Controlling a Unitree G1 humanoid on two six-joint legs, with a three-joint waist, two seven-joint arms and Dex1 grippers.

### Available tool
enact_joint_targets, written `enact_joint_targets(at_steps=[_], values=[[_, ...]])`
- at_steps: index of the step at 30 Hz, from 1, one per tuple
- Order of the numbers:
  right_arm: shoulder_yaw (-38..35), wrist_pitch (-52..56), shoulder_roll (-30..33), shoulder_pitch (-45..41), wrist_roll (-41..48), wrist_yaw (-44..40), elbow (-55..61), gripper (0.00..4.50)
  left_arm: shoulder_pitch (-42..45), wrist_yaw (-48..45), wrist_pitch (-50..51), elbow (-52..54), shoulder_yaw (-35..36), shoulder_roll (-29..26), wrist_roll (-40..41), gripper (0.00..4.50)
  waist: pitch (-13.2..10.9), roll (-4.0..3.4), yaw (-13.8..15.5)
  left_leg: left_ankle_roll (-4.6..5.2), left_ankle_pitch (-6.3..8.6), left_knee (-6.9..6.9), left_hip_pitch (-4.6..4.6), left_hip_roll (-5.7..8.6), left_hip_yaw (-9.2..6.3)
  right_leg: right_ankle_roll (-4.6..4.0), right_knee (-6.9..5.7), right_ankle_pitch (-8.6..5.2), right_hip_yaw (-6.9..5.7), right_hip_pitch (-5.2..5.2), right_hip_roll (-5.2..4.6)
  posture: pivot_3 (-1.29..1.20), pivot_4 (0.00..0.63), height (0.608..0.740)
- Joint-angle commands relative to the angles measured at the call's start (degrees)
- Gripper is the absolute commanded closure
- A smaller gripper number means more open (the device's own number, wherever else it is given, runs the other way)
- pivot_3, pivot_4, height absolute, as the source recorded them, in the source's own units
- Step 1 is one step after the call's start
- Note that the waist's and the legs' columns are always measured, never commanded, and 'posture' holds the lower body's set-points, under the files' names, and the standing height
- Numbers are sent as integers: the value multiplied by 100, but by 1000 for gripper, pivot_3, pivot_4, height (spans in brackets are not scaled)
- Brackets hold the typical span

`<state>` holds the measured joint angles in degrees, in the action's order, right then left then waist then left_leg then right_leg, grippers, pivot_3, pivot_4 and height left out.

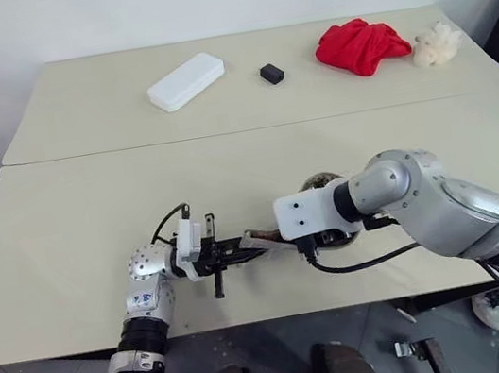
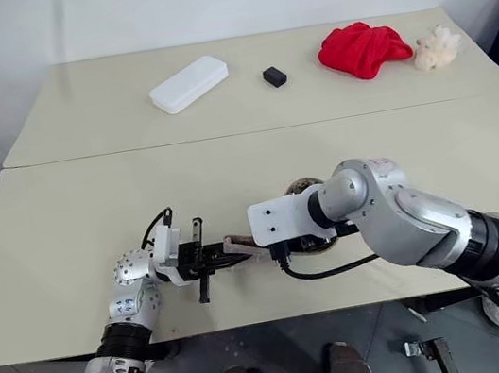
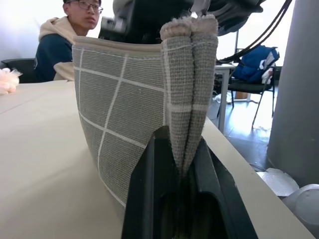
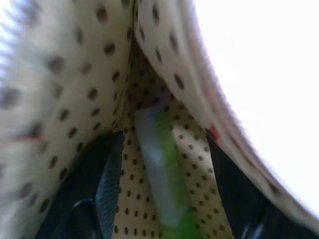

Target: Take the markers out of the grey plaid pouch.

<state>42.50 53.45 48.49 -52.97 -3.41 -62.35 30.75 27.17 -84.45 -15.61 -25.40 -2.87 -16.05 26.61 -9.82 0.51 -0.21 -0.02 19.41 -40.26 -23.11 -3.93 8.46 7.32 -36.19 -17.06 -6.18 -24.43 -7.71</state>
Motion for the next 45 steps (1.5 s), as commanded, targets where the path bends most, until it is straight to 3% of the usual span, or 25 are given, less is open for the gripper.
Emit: enact_joint_targets(at_steps=[1, 22, 25, 28, 32, 37, 45], values=[[1, -136, 101, -15, -176, -139, -42, 1783, 13, -50, -15, -61, 5, 18, -22, 4500, 0, 0, -5, 0, 0, 0, 0, 0, 0, 0, 0, 0, 0, 0, 0, 0, 150, 740], [204, -1536, -570, 288, -1331, -201, -1729, 1783, -36, -260, 204, -23, 38, -121, 29, 4500, 2, -1, -129, -2, -1, 0, 6, -1, 1, 0, -5, 0, -1, 4, 2, 0, 150, 740], [143, -1596, -651, 398, -1338, -283, -1702, 2335, -28, -246, 196, -33, 58, -122, 36, 4500, 2, 0, -136, -2, -1, 0, 9, -1, 1, 0, -6, 0, -1, 7, 2, 0, 150, 740], [70, -1737, -690, 500, -1370, -356, -1684, 3286, -34, -229, 192, -21, 74, -129, 39, 4500, 2, -1, -133, -2, -1, -1, 9, -1, 1, 0, -7, 0, -1, 7, 2, 0, 150, 740], [-80, -1913, -734, 578, -1449, -393, -1643, 3431, -51, -192, 208, 15, 84, -134, 42, 4500, 2, -1, -135, -2, -1, 0, 9, -1, 0, 0, -7, 0, -1, 8, 2, 0, 150, 740], [-675, -2406, -577, 725, -1068, -594, -1313, 3433, -66, -35, 383, 156, 169, -145, 130, 4500, 2, 0, -128, -2, -1, 0, 8, -1, 0, 0, -5, 0, -1, 8, 2, 0, 150, 740], [-2017, -4606, -492, 1284, 901, -1554, -1213, 3445, -130, 109, 682, 349, 251, -269, 143, 4500, 1, 0, -125, -2, -1, 10, 6, -1, 0, 1, 10, 1, -4, 8, 3, 0, 150, 740]])
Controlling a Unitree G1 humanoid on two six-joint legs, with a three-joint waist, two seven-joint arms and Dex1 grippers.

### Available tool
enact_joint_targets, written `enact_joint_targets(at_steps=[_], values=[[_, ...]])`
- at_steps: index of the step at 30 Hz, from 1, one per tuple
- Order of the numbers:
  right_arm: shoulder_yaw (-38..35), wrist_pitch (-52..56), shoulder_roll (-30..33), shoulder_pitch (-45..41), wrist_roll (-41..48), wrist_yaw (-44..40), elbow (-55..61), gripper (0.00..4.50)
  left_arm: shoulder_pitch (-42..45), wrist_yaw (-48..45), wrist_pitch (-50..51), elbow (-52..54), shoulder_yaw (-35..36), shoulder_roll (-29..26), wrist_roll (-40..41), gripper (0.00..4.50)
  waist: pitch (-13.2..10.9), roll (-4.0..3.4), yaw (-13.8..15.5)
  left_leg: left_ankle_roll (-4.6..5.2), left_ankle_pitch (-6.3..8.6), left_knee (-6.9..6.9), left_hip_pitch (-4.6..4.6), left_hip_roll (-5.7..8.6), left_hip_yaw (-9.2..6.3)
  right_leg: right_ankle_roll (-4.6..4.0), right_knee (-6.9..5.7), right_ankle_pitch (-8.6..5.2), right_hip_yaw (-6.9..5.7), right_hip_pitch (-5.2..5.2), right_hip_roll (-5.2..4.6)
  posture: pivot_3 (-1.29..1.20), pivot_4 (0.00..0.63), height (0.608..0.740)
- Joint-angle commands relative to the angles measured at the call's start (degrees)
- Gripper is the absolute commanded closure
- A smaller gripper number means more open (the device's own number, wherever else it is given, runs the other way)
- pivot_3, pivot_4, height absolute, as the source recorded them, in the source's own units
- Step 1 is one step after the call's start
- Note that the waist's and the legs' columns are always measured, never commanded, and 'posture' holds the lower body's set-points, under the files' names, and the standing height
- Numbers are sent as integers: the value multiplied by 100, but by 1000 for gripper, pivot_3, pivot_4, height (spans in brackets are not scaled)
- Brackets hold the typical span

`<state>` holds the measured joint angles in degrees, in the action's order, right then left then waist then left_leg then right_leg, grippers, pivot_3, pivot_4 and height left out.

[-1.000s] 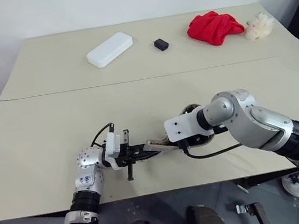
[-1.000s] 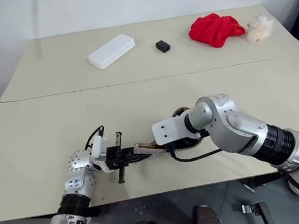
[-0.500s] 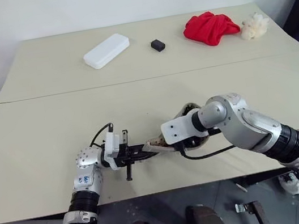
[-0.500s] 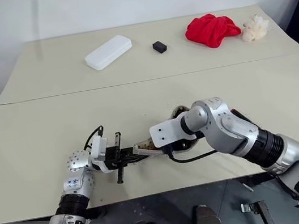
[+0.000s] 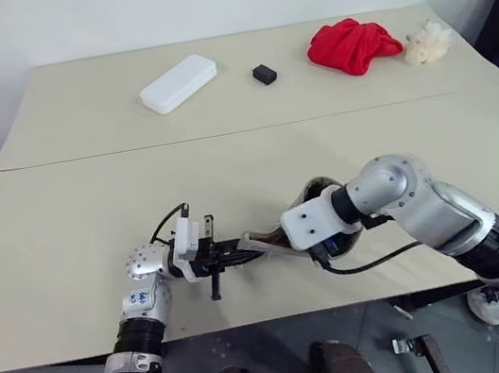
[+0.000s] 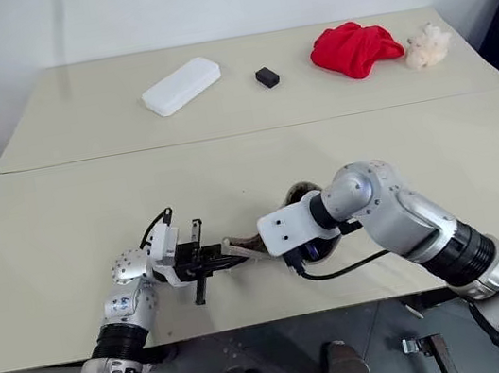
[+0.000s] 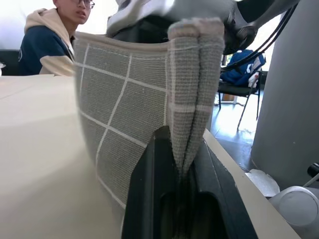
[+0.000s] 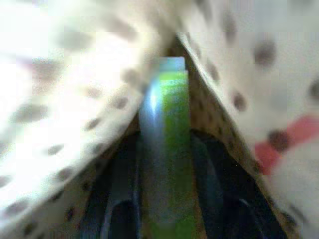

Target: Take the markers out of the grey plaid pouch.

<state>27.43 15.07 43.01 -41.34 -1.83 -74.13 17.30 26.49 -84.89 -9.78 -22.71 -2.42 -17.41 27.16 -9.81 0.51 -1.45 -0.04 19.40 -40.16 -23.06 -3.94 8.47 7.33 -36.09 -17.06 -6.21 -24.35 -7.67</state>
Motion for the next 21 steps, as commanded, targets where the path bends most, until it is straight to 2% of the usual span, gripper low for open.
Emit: enact_joint_targets(at_steps=[1, 4, 10, 14, 19, 21], values=[[-633, -922, 56, 176, 851, -411, 32, 3537, -76, 135, 120, 101, 196, -164, 69, 4500, 0, 0, -2, 0, 0, 0, 0, 0, 0, 0, 1, 0, 0, 0, 0, 0, 150, 740], [-967, -1128, 16, 305, 1133, -376, -185, 4472, -128, 90, 129, 161, 159, -267, 25, 4500, 0, 0, -3, 0, 0, 0, 3, 0, -1, 0, -1, 0, 0, 2, 1, 0, 150, 740], [-1621, -590, 91, 607, 1738, -152, -219, 4494, -280, 75, 143, 322, 198, -414, 39, 4500, 0, 0, 0, 0, 0, 0, 4, -1, -2, 0, -2, 0, 0, 3, 1, 0, 150, 740], [-1570, -408, 223, 730, 1654, -124, -113, 4494, -371, 98, 170, 449, 203, -464, 64, 4500, 0, 0, 1, 1, 0, -1, 5, -1, -1, 0, -2, 0, 0, 4, 0, 0, 150, 740], [-1419, 756, 297, 583, 1850, -6, 428, 4494, -425, 120, 188, 543, 200, -504, 67, 4500, 0, 0, 0, 0, 0, 0, 6, -2, -2, 0, -4, 0, 1, 3, 0, 0, 150, 740], [-1347, 1371, 411, 440, 1924, 12, 802, 4123, -431, 149, 196, 565, 190, -506, 58, 4500, 0, -1, 2, 0, 0, -1, 6, -2, -2, 0, -5, 0, 2, 3, 0, 0, 150, 740]])
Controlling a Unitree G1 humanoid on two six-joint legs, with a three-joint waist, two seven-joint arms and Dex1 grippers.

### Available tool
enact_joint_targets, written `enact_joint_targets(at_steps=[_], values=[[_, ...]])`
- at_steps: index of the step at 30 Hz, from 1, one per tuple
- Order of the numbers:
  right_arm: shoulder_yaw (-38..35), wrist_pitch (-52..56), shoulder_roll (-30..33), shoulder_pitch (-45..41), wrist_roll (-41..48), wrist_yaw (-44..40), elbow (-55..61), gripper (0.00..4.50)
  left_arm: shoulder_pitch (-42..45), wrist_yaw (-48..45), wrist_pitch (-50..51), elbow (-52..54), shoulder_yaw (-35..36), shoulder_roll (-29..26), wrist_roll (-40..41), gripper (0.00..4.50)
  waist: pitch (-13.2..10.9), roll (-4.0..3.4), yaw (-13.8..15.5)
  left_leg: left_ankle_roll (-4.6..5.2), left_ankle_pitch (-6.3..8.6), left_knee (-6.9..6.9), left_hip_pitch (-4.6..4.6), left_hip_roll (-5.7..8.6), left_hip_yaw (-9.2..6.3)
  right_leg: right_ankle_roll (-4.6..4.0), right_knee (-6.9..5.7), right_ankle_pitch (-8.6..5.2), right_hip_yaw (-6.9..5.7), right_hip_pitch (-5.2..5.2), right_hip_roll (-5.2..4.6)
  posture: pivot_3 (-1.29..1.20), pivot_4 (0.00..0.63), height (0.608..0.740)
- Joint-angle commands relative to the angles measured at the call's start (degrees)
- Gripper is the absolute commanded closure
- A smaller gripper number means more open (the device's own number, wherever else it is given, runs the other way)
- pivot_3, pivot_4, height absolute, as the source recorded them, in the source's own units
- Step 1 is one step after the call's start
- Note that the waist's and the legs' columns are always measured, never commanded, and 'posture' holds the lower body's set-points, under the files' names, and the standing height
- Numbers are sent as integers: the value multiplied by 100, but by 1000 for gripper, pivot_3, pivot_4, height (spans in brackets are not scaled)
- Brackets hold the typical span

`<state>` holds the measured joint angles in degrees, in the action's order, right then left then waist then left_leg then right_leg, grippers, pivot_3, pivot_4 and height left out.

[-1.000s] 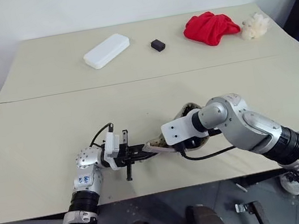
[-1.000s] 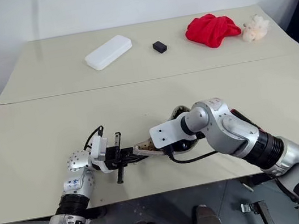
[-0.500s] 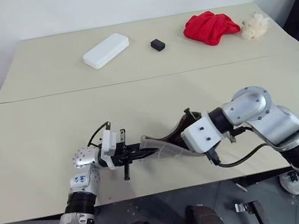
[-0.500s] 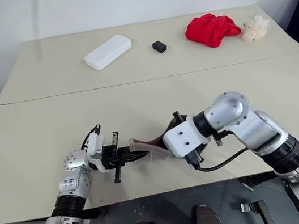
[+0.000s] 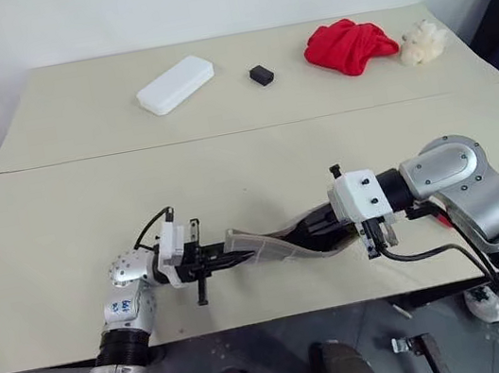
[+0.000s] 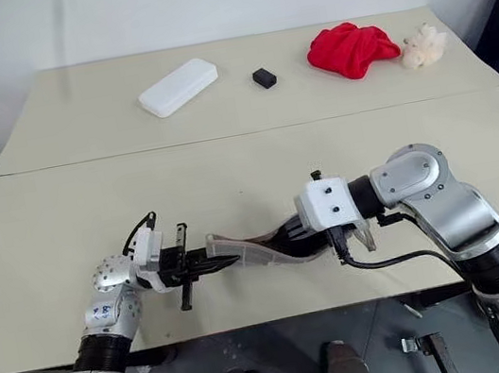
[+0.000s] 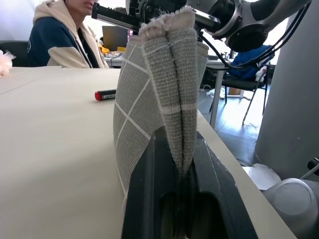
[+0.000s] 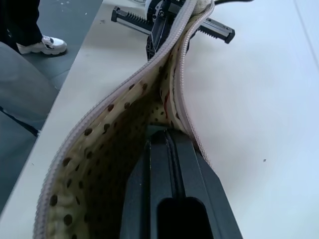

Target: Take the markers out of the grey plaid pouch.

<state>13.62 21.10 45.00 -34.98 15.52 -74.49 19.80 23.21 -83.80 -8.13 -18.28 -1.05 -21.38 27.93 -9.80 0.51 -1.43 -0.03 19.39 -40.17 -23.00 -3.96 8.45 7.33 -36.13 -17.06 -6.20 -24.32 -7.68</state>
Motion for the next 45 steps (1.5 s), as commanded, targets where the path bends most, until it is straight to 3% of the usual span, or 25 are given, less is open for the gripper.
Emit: enact_joint_targets(at_steps=[1, 7, 19, 28, 36, 45], values=[[86, 849, 229, -264, 97, 110, 655, 3886, -103, 54, 20, 124, 43, -108, -35, 4500, 0, 0, 1, 0, 0, 0, 0, 0, -1, 0, -1, 0, 0, -1, 0, 0, 150, 740], [326, 1129, 175, -647, -320, 522, 830, 1932, -25, 337, -239, 32, 94, 29, -130, 4500, 0, 0, 0, 0, 0, 0, 0, 0, 0, 0, 1, 0, 1, -1, -1, 0, 150, 740], [1055, 1019, 349, -1021, -1334, 512, 888, 1932, 105, 1079, -449, 217, 20, 430, -291, 4500, 0, 0, 31, 1, 1, -1, -4, 2, 1, 0, 2, 0, 0, -2, -2, 0, 150, 740], [1599, 2061, 524, -966, -1687, 334, 1255, 1932, 39, 1329, -704, 348, -29, 562, -399, 4500, 0, 0, 38, 1, 1, -1, -5, 2, -1, 0, 3, 0, 0, -2, -2, 0, 150, 740], [2124, 2347, 164, -1122, -2692, 1057, 529, 1932, -188, 1199, -531, 615, -121, 532, -230, 4500, 0, 0, -5, 1, 0, -1, -5, 2, -1, 0, 2, 0, -1, -2, -2, 0, 150, 740], [2478, 2616, -191, -1193, -3067, 1027, 370, 1932, -421, 978, -429, 739, -113, 259, -213, 4500, 0, 0, -16, -1, 0, 2, -6, 0, 0, -1, 1, -1, -2, -6, 0, 0, 150, 740]])
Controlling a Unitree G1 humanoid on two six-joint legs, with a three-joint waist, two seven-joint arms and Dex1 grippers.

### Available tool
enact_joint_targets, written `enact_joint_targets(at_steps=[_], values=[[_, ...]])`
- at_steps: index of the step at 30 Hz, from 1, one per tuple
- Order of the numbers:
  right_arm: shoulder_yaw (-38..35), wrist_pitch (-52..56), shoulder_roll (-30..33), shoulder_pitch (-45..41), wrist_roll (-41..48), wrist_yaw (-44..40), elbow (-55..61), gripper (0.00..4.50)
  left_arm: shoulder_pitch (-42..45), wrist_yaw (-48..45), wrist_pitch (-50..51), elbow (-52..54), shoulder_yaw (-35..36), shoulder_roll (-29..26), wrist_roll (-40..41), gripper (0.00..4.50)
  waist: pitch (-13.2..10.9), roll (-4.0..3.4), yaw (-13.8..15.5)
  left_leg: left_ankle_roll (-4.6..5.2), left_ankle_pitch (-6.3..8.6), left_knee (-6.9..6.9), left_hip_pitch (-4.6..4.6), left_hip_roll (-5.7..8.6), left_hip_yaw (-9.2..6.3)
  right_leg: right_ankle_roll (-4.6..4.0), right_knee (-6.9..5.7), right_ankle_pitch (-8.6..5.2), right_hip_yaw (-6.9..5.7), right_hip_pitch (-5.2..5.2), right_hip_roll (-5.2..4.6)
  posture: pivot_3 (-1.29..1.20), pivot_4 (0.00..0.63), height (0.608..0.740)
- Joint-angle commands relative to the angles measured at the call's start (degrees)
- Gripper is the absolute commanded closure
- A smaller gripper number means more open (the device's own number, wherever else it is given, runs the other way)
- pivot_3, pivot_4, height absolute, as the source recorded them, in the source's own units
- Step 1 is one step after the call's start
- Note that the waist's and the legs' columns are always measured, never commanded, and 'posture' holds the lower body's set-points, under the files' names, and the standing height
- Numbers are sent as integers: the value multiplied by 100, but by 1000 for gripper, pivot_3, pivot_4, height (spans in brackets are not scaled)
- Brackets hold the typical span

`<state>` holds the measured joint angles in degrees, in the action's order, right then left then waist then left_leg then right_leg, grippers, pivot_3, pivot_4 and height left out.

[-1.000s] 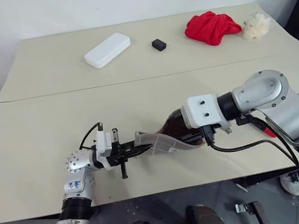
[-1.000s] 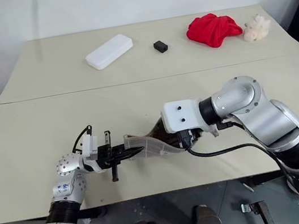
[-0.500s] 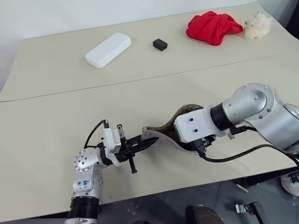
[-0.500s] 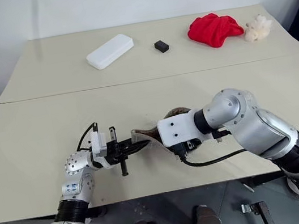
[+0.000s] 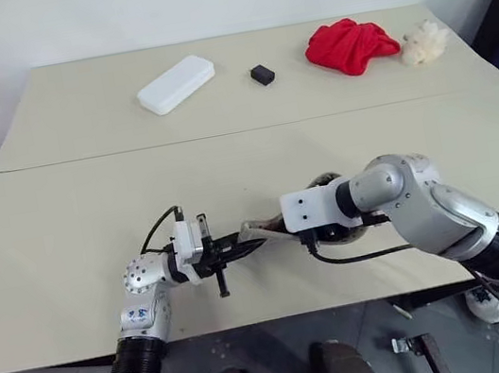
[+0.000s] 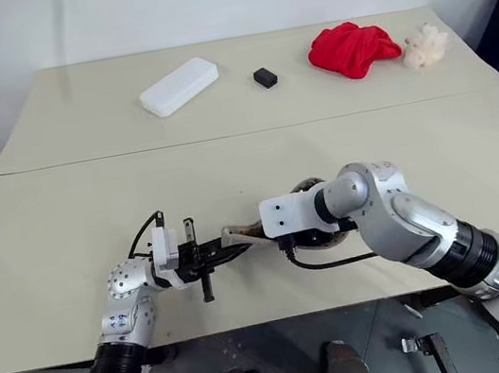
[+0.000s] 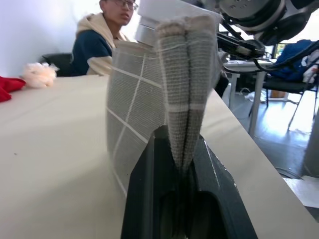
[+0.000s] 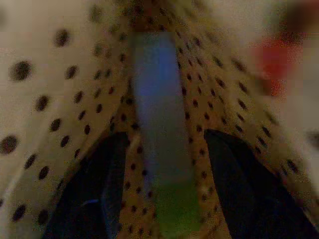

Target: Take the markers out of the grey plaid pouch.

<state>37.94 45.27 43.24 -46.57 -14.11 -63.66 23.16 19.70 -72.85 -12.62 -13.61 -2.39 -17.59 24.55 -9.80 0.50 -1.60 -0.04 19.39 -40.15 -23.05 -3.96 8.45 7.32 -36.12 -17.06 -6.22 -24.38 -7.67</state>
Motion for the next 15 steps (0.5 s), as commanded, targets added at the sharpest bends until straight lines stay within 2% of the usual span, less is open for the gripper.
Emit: enact_joint_targets(at_steps=[1, 8, 15], values=[[105, 273, -37, -18, -92, -126, 63, 1932, -67, -124, 38, 273, 28, -137, 137, 4500, 0, 0, 1, 0, 0, 0, 0, 0, 0, 0, 0, 0, 0, 0, 0, 0, 150, 740], [450, 57, -144, 106, -473, -30, -515, 1932, -35, -164, 159, 273, 42, -149, 196, 4500, 1, 0, -2, 0, 0, 0, 1, 0, 1, 0, 0, 0, 0, 1, 0, 0, 150, 740], [471, -26, -121, 334, -491, -246, -627, 1932, -20, -162, 261, 281, 89, -147, 239, 4500, 10, 7, -1, 0, 0, -1, 7, 0, 1, 0, -2, 0, 0, 6, 0, 0, 150, 740]])
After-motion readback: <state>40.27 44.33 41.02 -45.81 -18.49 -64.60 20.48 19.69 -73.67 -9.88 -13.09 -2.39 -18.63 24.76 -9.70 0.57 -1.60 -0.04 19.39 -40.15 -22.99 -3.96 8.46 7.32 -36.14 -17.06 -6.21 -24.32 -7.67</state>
